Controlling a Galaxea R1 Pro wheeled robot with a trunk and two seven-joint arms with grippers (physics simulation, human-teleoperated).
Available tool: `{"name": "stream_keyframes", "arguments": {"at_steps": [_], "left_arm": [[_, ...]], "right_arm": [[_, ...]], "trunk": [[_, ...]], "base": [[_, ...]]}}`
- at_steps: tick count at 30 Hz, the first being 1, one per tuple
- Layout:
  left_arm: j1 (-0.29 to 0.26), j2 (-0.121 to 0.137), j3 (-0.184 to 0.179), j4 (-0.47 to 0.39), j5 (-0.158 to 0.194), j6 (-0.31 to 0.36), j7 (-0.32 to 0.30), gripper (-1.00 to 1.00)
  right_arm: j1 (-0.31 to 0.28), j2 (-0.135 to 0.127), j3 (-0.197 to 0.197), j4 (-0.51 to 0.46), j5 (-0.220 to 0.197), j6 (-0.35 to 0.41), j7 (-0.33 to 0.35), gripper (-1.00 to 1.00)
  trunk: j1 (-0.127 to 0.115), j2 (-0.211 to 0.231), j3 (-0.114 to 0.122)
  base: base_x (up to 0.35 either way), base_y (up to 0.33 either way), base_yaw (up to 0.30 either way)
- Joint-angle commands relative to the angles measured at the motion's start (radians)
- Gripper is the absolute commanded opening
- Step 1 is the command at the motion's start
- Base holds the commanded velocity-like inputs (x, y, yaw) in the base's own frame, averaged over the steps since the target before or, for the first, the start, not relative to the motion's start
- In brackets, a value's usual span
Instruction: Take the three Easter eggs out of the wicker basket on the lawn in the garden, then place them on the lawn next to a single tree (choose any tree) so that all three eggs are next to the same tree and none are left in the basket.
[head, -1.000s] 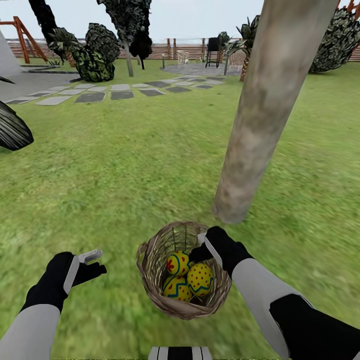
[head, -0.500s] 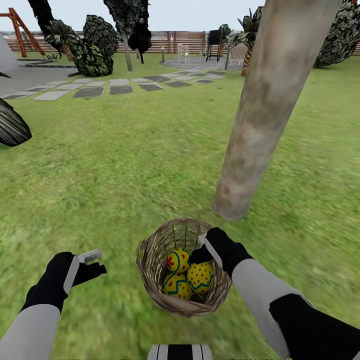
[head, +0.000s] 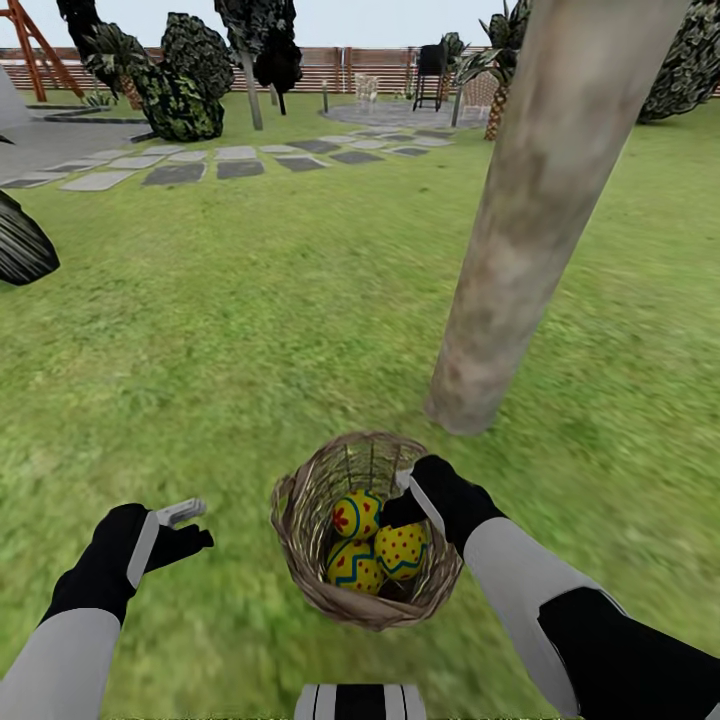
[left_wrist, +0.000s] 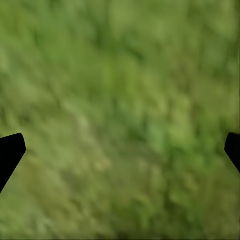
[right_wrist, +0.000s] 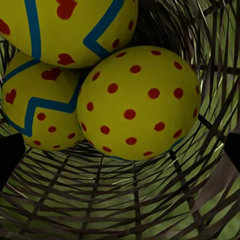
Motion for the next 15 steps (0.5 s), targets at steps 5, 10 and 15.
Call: {"name": "stream_keyframes", "arguments": {"at_steps": [5, 10, 15], "left_arm": [[0.0, -0.001, -0.001, -0.001, 0.004, 0.005, 0.0, 1.0], [0.0, -0.006, -0.006, 0.0, 0.002, 0.006, 0.0, 1.0], [0.0, -0.01, -0.007, 0.001, 0.0, 0.006, 0.0, 1.0]], "right_arm": [[-0.001, 0.0, 0.002, -0.008, -0.001, 0.004, 0.002, 1.0], [0.0, -0.002, 0.0, -0.026, 0.001, 0.003, 0.002, 1.0], [0.0, -0.004, -0.001, -0.042, 0.002, 0.002, 0.002, 1.0]], "trunk": [[0.0, 0.0, -0.009], [0.0, 0.0, -0.017], [0.015, -0.028, -0.038]], "base": [[0.0, 0.0, 0.0], [0.0, 0.0, 0.0], [0.0, 0.0, 0.0]]}}
